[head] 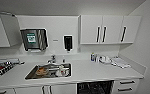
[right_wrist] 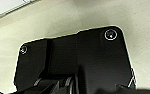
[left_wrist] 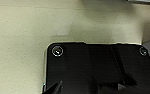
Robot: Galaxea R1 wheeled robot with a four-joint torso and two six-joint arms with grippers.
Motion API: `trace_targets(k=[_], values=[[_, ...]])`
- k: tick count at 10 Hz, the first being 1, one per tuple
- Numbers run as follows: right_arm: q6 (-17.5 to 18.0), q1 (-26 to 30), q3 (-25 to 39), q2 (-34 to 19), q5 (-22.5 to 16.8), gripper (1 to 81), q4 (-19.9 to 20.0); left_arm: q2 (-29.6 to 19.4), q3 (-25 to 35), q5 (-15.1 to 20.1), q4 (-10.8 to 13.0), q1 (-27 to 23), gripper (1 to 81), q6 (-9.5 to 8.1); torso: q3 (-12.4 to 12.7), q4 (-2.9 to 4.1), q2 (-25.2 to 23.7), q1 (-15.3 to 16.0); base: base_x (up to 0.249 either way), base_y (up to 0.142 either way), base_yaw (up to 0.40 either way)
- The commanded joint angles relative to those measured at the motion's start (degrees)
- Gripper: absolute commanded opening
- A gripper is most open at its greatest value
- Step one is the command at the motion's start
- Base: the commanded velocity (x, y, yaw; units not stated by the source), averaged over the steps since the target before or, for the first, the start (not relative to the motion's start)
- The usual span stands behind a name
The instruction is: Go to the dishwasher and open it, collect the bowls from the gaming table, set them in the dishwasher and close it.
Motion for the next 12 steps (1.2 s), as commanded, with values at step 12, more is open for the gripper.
trace_targets(k=[12], values=[[-0.3, 2.9, -1.2, 1.1, -2.7, 81.1, -0.5, -0.5, -0.3, 2.1, -0.1, -3.4, 81.1, 0.11, 0.0, 0.0, 0.0, 0.0, 0.0, 0.0, 0.095]])
